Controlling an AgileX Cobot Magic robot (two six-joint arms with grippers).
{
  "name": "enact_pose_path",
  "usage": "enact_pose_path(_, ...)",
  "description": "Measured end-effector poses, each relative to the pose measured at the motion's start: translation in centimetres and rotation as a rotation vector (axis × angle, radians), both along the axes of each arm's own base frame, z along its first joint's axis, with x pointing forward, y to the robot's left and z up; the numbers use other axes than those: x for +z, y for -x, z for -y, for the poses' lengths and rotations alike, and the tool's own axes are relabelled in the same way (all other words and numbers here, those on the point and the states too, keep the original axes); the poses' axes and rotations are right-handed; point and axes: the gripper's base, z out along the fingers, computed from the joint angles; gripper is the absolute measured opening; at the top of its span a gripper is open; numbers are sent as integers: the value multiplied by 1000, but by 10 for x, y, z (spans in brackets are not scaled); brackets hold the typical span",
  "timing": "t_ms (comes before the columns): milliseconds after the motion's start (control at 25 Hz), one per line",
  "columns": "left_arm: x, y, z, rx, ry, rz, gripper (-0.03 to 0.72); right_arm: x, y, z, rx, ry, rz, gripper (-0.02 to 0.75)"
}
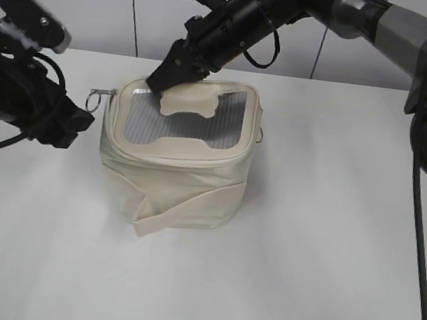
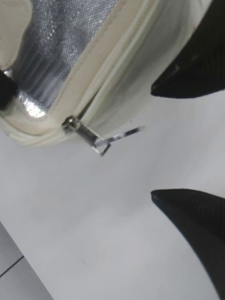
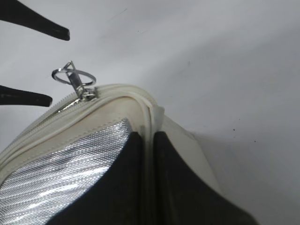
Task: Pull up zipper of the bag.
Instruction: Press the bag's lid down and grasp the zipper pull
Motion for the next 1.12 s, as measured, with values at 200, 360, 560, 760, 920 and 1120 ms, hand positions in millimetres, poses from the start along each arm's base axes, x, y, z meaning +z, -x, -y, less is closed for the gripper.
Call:
enact_pose_path(200, 8, -16, 7, -4, 14, 26, 461, 0, 0, 0, -1, -1, -1, 50)
enact_pose_path(360, 5, -26, 11, -4, 13, 21, 453, 0, 0, 0, -1, -1, -2, 50)
enact_pose_path(560, -7, -31, 15, -22, 13, -24, 244, 0, 0, 0, -1, -1, -2, 50)
enact_pose_path(760, -6, -30, 17, -44, 25, -35, -4, 0, 0, 0, -11, 1, -13, 50)
enact_pose_path(920, 7, -24, 16, -55, 44, -9, -8, 0, 0, 0, -25, 3, -30, 50)
enact_pose_path(1120, 14, 1, 8, -70, 53, -1, -8, 0, 0, 0, -44, 4, -51, 50)
